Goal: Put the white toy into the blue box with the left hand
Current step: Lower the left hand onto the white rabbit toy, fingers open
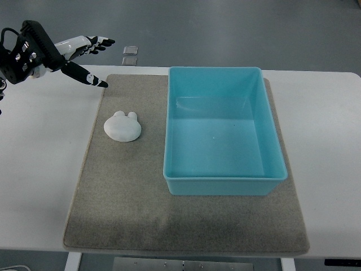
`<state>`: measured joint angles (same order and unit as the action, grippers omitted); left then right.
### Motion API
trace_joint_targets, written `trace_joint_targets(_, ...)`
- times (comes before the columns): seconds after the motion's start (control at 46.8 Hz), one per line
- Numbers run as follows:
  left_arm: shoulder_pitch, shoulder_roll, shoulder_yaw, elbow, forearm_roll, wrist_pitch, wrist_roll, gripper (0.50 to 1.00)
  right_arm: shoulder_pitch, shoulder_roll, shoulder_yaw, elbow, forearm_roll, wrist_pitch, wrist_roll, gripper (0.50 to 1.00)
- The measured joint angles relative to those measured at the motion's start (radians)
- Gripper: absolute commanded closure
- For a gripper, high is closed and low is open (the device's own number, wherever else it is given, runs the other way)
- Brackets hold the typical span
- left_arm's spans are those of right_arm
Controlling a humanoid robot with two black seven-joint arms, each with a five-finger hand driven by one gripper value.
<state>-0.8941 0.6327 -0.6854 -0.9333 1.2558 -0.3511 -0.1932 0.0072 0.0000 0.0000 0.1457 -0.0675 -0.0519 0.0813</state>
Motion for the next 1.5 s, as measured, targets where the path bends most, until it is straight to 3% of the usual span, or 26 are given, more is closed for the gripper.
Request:
trace_joint_targets(0.364,-0.001,0.079,0.057,-0.228,0.103,0.001,0.073,0.527,0.000,0.000,0.000,0.000,0.000,0.000,0.000,0.564)
trace_joint_targets(0.834,-0.003,0.159,0.051,-0.349,0.189,-0.069,0.107,0.529,0.000,0.000,0.000,0.000,0.000,0.000,0.000,0.564)
trace_joint_targets(1.048,0.003,0.207,0.040,-0.400,0.183,-0.135,0.119,0.546,0.000,0.000,0.000,0.000,0.000,0.000,0.000,0.564)
trace_joint_targets(1.497,0.039,0.216,0.058,-0.475,0.171,-0.154,0.118,0.609,0.000,0.000,0.000,0.000,0.000,0.000,0.000,0.564)
